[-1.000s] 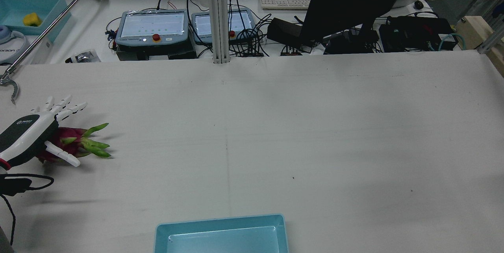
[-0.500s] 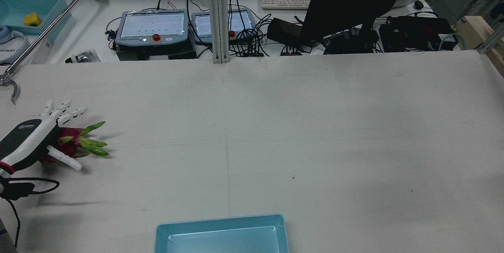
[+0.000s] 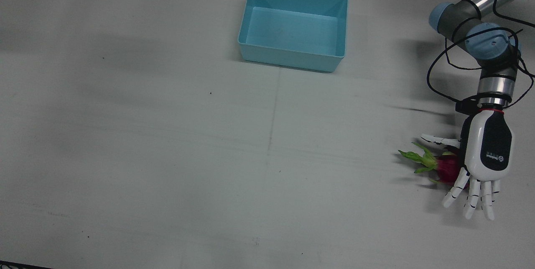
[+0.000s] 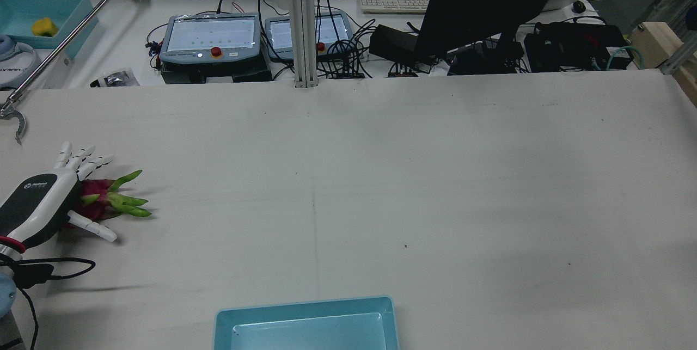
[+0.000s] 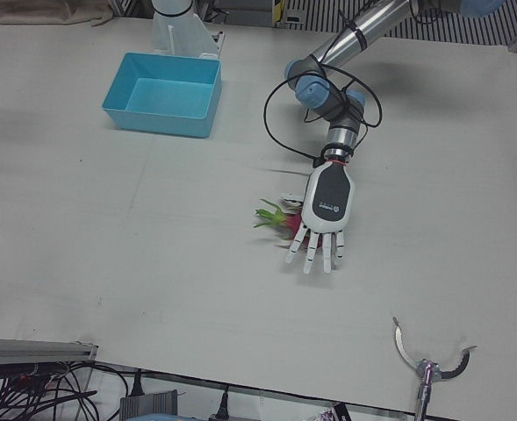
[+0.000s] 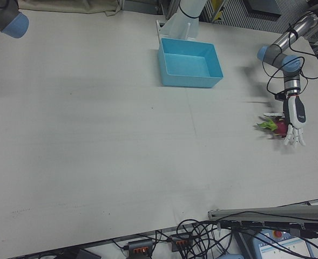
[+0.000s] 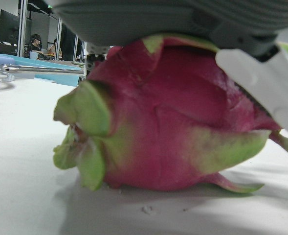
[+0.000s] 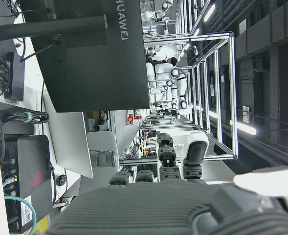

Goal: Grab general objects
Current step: 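Close the left hand fingers around the dragon fruit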

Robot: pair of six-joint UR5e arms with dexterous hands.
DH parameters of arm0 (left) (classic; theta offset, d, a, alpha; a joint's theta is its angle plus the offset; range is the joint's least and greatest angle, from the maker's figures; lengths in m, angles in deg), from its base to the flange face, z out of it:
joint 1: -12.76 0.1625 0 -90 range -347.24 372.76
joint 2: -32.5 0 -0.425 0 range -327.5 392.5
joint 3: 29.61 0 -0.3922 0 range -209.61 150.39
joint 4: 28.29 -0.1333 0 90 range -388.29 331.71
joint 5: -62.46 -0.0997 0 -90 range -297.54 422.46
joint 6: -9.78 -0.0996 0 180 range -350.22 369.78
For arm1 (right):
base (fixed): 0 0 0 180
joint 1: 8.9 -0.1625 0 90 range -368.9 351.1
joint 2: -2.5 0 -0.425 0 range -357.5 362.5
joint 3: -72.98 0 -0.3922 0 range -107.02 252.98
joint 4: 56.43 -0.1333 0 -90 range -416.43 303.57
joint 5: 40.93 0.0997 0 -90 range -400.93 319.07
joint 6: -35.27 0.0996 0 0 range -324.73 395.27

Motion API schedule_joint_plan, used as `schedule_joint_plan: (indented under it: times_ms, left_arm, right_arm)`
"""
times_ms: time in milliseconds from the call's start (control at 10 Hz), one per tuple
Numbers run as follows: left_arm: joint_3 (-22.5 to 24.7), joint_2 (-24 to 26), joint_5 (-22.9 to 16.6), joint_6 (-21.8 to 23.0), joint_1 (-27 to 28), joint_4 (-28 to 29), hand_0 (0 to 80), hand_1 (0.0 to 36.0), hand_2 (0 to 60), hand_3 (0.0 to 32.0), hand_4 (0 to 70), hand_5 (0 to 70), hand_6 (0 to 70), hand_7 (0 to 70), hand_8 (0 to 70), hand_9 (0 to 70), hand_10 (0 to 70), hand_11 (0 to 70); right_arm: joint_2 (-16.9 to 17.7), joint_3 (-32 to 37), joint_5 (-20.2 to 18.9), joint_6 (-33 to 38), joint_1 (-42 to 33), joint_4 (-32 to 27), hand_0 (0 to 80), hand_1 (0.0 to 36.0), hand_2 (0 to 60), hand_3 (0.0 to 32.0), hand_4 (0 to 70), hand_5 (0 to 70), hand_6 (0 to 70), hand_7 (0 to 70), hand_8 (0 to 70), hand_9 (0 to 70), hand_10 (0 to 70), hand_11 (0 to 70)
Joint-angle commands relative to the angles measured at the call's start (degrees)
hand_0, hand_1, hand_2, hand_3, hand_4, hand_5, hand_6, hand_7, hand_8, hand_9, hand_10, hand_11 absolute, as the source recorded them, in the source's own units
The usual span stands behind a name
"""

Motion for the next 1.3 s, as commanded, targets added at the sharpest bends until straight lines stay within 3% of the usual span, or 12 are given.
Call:
schedule_joint_plan:
  times_ms: [0, 100, 200, 500, 600, 700, 800, 900, 1000, 1200]
  left_arm:
    - [0.20, -0.01, 3.84, 0.00, 1.39, -0.46, 46.5, 6.8, 0.0, 0.0, 12.6, 21.5, 18.0, 26.3, 9.7, 3.8, 43.5, 61.6]
    - [0.20, -0.01, 3.84, -0.09, 1.39, -0.46, 46.0, 6.0, 1.4, 0.0, 15.4, 22.6, 22.0, 29.6, 13.3, 4.5, 52.8, 70.0]
    - [0.20, 0.08, 3.93, -0.09, 1.39, -0.46, 44.3, 3.5, 3.7, 0.0, 17.6, 27.1, 31.6, 36.0, 20.3, 9.2, 70.0, 70.0]
    - [0.37, 1.39, 7.18, -0.09, 1.39, -3.78, 41.1, 0.0, 8.6, 0.0, 34.1, 39.2, 58.0, 50.1, 40.6, 33.4, 70.0, 70.0]
    - [0.29, 2.18, 7.18, -0.09, 1.39, -4.49, 38.8, 0.0, 10.8, 0.0, 49.9, 46.7, 70.0, 59.1, 52.3, 48.4, 70.0, 70.0]
    - [0.46, 2.27, 7.36, 0.00, 1.30, -4.85, 37.2, 0.0, 14.4, 0.0, 64.2, 49.1, 70.0, 62.7, 60.6, 59.2, 70.0, 70.0]
    - [0.98, 2.27, 8.40, 0.00, 1.39, -5.63, 32.7, 0.0, 19.9, 0.0, 70.0, 48.8, 70.0, 62.8, 65.6, 66.3, 70.0, 70.0]
    - [2.21, 2.27, 8.76, 0.09, 1.39, -6.86, 24.8, 0.0, 37.0, 0.0, 70.0, 49.3, 70.0, 58.6, 70.0, 70.0, 70.0, 70.0]
    - [4.05, 2.27, 8.77, 0.17, 1.30, -8.44, 17.9, 0.0, 48.1, 0.0, 70.0, 49.1, 70.0, 55.4, 70.0, 70.0, 70.0, 70.0]
    - [9.83, 2.19, 8.77, 0.44, 1.30, -11.95, 11.8, 0.0, 55.2, 0.0, 70.0, 48.9, 70.0, 53.7, 70.0, 70.0, 70.0, 70.0]
  right_arm:
    - [0.00, 0.03, 0.00, 0.00, 0.00, 0.00, 0.0, 0.0, 0.0, 0.0, 0.0, 0.0, 0.0, 0.0, 0.0, 0.0, 0.0, 0.0]
    - [0.00, -0.06, 0.00, 0.00, 0.00, 0.00, 0.0, 0.0, 0.0, 0.0, 0.0, 0.0, 0.0, 0.0, 0.0, 0.0, 0.0, 0.0]
    - [0.00, -0.06, 0.00, 0.00, 0.00, 0.00, 0.0, 0.0, 0.0, 0.0, 0.0, 0.0, 0.0, 0.0, 0.0, 0.0, 0.0, 0.0]
    - [0.00, 0.03, 0.00, 0.00, 0.00, 0.00, 0.0, 0.0, 0.0, 0.0, 0.0, 0.0, 0.0, 0.0, 0.0, 0.0, 0.0, 0.0]
    - [0.00, -0.06, 0.00, 0.00, 0.00, 0.00, 0.0, 0.0, 0.0, 0.0, 0.0, 0.0, 0.0, 0.0, 0.0, 0.0, 0.0, 0.0]
    - [0.00, -0.06, 0.00, 0.00, 0.00, 0.00, 0.0, 0.0, 0.0, 0.0, 0.0, 0.0, 0.0, 0.0, 0.0, 0.0, 0.0, 0.0]
    - [0.00, -0.06, 0.00, 0.00, 0.00, 0.00, 0.0, 0.0, 0.0, 0.0, 0.0, 0.0, 0.0, 0.0, 0.0, 0.0, 0.0, 0.0]
    - [0.00, -0.06, 0.00, 0.00, 0.00, 0.00, 0.0, 0.0, 0.0, 0.0, 0.0, 0.0, 0.0, 0.0, 0.0, 0.0, 0.0, 0.0]
    - [0.00, -0.06, 0.00, 0.00, 0.00, 0.00, 0.0, 0.0, 0.0, 0.0, 0.0, 0.0, 0.0, 0.0, 0.0, 0.0, 0.0, 0.0]
    - [0.00, -0.06, 0.00, 0.00, 0.00, 0.00, 0.0, 0.0, 0.0, 0.0, 0.0, 0.0, 0.0, 0.0, 0.0, 0.0, 0.0, 0.0]
